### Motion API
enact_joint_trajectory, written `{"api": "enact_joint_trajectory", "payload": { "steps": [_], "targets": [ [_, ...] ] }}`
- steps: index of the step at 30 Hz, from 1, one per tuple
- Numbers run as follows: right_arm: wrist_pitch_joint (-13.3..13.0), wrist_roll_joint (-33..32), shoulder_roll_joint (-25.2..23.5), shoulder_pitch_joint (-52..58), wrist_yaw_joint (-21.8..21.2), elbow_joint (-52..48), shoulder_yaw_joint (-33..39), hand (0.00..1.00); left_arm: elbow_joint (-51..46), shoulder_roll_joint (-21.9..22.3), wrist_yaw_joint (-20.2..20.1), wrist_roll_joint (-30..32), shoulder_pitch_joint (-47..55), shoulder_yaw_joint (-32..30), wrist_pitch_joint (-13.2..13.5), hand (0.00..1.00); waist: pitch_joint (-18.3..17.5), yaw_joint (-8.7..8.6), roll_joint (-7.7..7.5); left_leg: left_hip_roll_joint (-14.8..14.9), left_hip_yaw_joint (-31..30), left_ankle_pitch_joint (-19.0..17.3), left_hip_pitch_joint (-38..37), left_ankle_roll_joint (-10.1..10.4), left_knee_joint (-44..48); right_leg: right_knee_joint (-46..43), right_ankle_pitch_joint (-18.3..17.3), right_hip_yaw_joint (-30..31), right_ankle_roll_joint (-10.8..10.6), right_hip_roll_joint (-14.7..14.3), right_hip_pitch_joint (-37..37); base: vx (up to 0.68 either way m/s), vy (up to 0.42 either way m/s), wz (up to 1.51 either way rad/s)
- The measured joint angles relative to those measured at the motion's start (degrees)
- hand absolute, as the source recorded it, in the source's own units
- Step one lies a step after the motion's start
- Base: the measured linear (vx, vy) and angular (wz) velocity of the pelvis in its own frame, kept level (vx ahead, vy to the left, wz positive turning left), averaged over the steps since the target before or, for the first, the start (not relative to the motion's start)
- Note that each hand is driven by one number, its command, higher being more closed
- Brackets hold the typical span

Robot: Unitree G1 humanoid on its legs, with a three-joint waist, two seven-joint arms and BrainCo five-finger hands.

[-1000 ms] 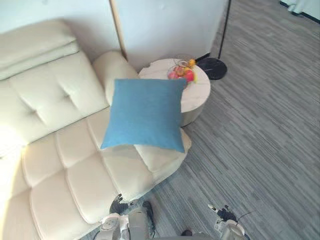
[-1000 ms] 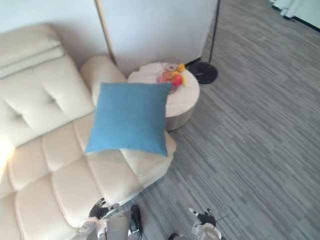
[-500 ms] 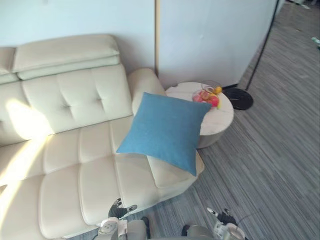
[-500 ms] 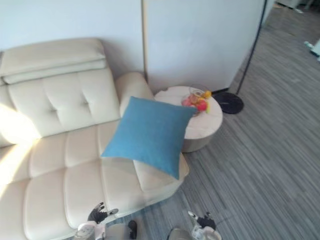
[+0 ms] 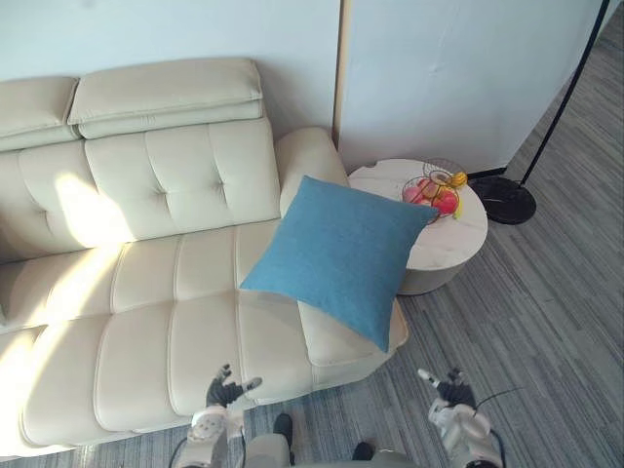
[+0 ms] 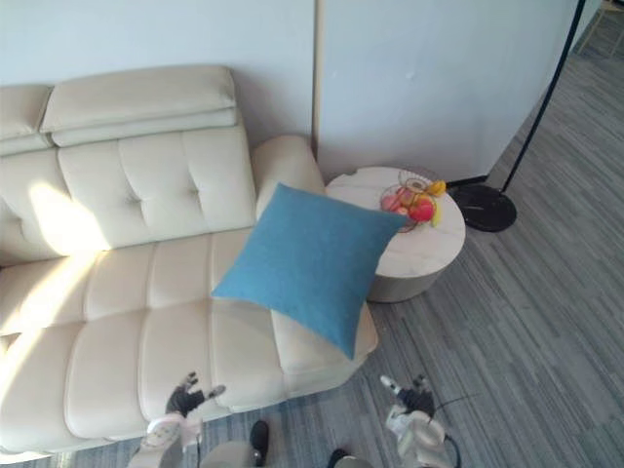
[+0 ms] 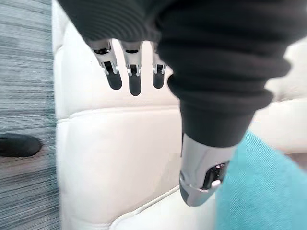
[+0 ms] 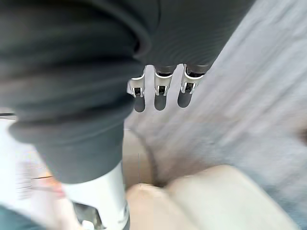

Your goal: Pick up cushions and gather them together orderly.

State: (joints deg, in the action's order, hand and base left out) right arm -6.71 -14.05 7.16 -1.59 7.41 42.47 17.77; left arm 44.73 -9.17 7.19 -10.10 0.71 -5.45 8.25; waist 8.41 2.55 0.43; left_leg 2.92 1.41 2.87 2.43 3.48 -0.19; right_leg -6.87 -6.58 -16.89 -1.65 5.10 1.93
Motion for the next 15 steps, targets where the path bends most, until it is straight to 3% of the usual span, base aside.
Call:
{"api": "enact_joint_trajectory", "payload": {
  "steps": [4,10,15],
  "targets": [
    [-0.9,0.1,1.0,-0.3,0.0,-8.6,-0.2,0.0,-7.9,-3.1,1.4,-2.1,0.0,-3.3,0.5,0.0,0.0,-0.1,0.05,0.6,3.3,0.5,-0.4,0.2,-3.3,1.9,0.8,1.0,-0.7,-0.4,-0.8,-0.13,0.032,-0.02],
    [-1.2,0.1,2.3,-3.7,-0.1,-11.2,-3.5,0.0,-12.9,-5.5,2.8,-3.6,-1.6,-5.4,1.3,0.0,0.0,0.28,0.4,0.3,6.2,0.5,0.9,0.2,-4.6,3.5,1.4,4.1,-1.6,-0.4,-3.1,0.01,0.048,-0.22],
    [-1.5,-2.0,2.4,-11.6,0.0,-14.4,-5.8,0.0,-12.8,-9.4,3.8,-3.6,-12.4,-4.5,1.6,0.0,2.1,0.93,-0.38,0.8,7.2,3.9,7.6,-1.1,-3.6,5.4,6.4,5.1,-0.3,-1.0,-8.7,0.07,0.01,-0.13]
  ]
}}
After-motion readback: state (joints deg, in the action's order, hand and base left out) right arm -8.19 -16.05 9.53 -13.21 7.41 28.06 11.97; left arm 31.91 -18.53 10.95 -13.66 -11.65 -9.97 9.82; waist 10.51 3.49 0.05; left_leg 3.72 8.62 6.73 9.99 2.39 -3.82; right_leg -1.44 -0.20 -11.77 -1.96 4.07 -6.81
